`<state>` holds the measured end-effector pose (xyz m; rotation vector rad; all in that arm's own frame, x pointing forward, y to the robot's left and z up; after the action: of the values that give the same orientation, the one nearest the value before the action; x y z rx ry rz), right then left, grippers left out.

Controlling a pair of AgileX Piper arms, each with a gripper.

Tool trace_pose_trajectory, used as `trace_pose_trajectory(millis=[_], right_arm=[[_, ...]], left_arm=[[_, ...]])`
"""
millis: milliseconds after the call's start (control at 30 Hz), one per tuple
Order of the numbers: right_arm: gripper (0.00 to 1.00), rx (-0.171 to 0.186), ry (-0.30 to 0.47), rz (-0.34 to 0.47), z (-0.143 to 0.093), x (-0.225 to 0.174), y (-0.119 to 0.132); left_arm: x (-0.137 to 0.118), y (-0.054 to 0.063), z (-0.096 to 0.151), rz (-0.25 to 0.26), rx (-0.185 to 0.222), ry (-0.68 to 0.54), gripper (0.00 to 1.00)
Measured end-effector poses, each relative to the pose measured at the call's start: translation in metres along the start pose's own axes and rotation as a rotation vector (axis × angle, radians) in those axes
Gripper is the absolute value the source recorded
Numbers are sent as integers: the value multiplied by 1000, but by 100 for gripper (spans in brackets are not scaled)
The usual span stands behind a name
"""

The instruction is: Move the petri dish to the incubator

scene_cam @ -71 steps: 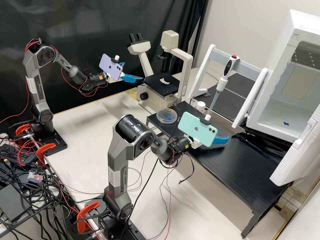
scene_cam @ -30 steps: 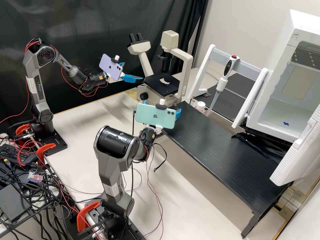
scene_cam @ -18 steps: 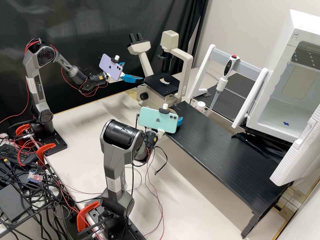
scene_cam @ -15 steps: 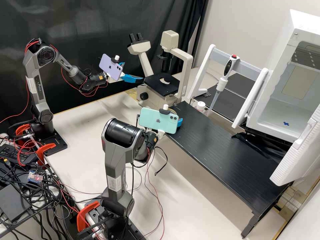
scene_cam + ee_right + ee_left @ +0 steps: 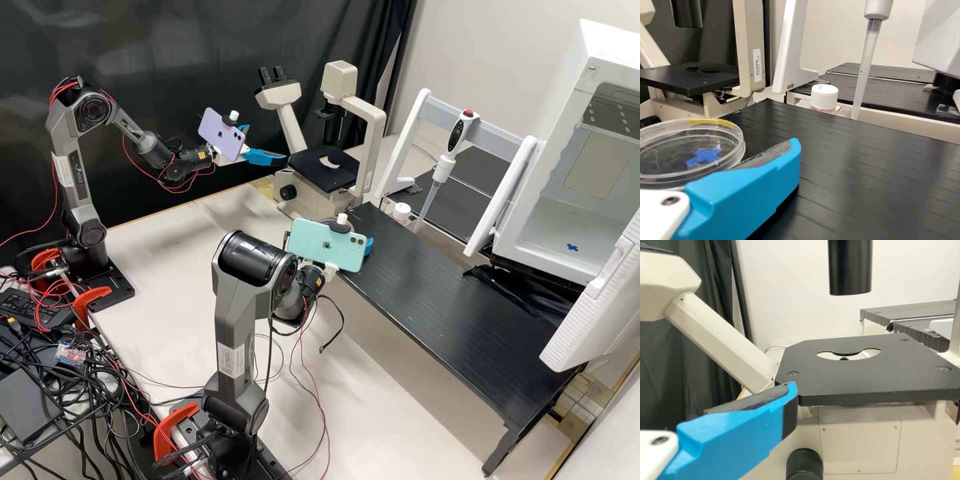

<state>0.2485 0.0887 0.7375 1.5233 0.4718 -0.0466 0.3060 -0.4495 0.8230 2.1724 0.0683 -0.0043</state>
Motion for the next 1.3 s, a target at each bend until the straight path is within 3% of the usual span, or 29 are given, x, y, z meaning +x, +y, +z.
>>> trace_pose_trajectory(millis=[1300], right_arm=[[0, -3, -3, 23, -2, -3, 8]], left_arm=[[0, 0, 0, 0, 0, 0, 100]])
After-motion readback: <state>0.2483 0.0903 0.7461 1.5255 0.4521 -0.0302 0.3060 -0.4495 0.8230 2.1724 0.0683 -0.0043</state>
